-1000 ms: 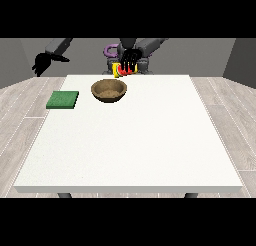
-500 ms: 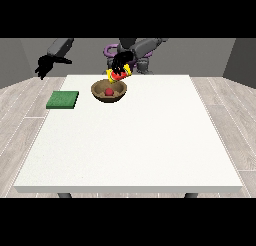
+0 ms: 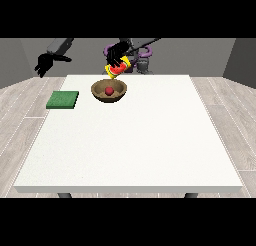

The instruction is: Pick the cup and pour the ball into the bowl, then pick the bowl and place it on the pad

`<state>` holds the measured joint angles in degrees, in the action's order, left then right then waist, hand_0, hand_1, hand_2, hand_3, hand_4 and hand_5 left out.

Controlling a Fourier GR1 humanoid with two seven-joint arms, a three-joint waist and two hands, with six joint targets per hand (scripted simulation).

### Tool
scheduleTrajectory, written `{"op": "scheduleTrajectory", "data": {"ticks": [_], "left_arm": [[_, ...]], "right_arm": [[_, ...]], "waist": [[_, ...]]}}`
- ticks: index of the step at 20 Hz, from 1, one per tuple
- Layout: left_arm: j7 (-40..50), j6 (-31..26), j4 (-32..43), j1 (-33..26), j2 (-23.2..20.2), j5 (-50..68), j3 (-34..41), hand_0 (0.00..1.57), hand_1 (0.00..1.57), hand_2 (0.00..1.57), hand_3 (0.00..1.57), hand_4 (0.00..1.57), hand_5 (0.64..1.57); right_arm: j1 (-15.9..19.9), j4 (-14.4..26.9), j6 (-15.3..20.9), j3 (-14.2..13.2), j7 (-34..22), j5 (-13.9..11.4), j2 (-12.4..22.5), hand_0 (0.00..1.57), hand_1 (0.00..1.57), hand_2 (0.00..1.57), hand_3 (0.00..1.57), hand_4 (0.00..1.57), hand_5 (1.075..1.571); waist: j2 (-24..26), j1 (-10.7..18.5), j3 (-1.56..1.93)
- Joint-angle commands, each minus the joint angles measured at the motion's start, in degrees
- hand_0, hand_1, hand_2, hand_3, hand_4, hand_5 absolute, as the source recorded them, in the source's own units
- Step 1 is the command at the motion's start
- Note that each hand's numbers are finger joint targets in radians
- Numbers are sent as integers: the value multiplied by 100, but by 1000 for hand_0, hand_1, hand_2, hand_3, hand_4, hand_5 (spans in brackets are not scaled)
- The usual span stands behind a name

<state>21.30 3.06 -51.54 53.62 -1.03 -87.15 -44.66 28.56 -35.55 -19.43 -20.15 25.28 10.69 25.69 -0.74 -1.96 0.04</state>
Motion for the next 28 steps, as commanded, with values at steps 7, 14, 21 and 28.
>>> {"op": "scheduleTrajectory", "data": {"ticks": [7, 14, 21, 28], "left_arm": [[-476, -513, -369, 306, 58, -716, 358, 1506, 1506, 1571, 1571, 1207, 1459], [-567, 969, -1291, -630, -337, 1066, 2028, 364, 364, 1571, 1571, 993, 1555], [-1589, 1292, -1478, -1377, -346, 3288, 3406, 1270, 1270, 1571, 1571, 971, 1554], [-2783, 1485, -1470, -1549, 90, 5317, 4515, 782, 782, 704, 94, 861, 1531]], "right_arm": [[-171, 205, -27, -63, 331, 44, 12, 0, 0, 0, 0, 205, 1546], [-341, 260, 156, -113, -159, 195, -258, 0, 0, 0, 0, 474, 1558], [-175, -97, 495, -33, -84, 172, -546, 0, 0, 0, 0, 298, 1559], [317, -446, 658, 43, -249, 312, -954, 0, 0, 0, 0, 385, 1569]], "waist": [[-227, 265, -1], [-11, 975, -29], [-471, 986, -31], [-1384, 753, -36]]}}
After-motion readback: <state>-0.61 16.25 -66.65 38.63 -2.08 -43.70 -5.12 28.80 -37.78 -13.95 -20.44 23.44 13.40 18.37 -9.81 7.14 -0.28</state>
